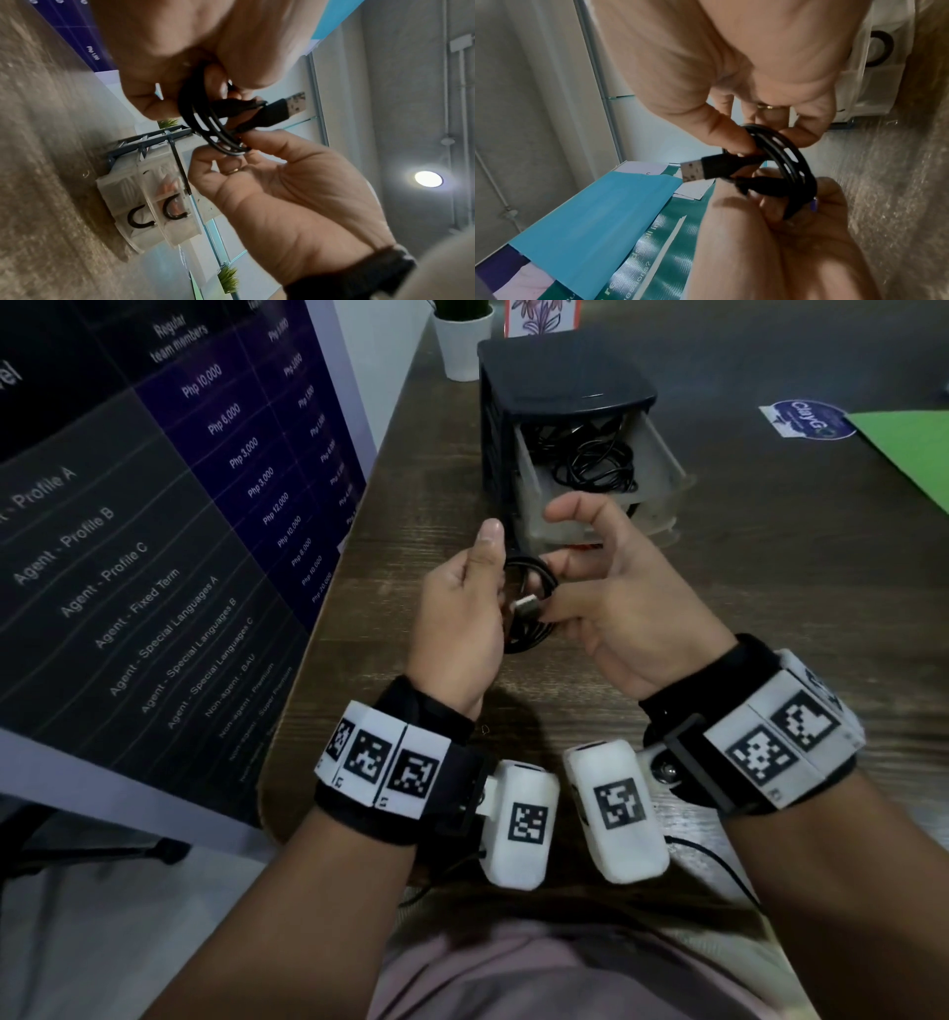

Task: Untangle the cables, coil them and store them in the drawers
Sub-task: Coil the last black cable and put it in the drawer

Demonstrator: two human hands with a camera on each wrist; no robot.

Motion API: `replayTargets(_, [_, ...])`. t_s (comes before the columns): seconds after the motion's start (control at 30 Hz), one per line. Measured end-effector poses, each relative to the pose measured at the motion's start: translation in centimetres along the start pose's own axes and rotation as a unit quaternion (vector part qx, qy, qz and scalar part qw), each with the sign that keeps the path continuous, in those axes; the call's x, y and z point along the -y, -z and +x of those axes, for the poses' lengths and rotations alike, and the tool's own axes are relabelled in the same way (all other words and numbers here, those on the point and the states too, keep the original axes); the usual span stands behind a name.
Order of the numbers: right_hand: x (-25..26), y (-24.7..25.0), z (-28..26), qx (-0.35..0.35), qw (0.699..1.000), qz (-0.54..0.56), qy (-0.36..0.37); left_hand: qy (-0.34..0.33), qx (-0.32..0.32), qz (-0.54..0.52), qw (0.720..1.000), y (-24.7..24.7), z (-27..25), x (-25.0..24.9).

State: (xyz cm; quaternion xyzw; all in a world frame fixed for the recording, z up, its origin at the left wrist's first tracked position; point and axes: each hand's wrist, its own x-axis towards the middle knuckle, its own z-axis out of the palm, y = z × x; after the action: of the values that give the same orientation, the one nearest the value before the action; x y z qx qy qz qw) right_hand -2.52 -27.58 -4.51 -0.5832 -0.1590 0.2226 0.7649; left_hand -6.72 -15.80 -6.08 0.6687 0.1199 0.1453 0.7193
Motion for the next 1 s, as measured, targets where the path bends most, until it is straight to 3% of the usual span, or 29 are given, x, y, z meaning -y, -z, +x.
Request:
replayTargets(0.23, [-0.1, 0.4, 0.0, 0.042, 0.994, 0.095, -0.012, -0.029, -0.003, 0.016, 0.999, -0.2, -0.1, 0.1])
replayTargets(0.37, [-0.2, 0.1, -0.3, 0.098, 0.994, 0.053, 0.012, -0.051, -0.028, 0.052, 0.997, 0.3, 0.6, 0.6])
replayTargets(0.5, [-0.6, -0.5, -0.3, 0.057, 0.997, 0.012, 0.042, -0.060, -0.037, 0.073, 0.995, -0.1, 0.7, 0.9])
replayTargets(0.73, [-0.9, -0.5, 0.0, -0.056, 0.998, 0.015, 0.027, -0.118, -0.056, 0.156, 0.979, -0.3, 0.4, 0.6])
replayTargets(0.9, [-0.4, -0.7, -0.2, -0.047, 0.997, 0.054, 0.018, -0.126, -0.054, 0.153, 0.979, 0.1, 0.7, 0.6])
replayTargets(1.0, [-0.2, -0.8, -0.3, -0.054, 0.998, 0.003, 0.026, -0.131, -0.055, 0.152, 0.978, 0.1, 0.7, 0.4])
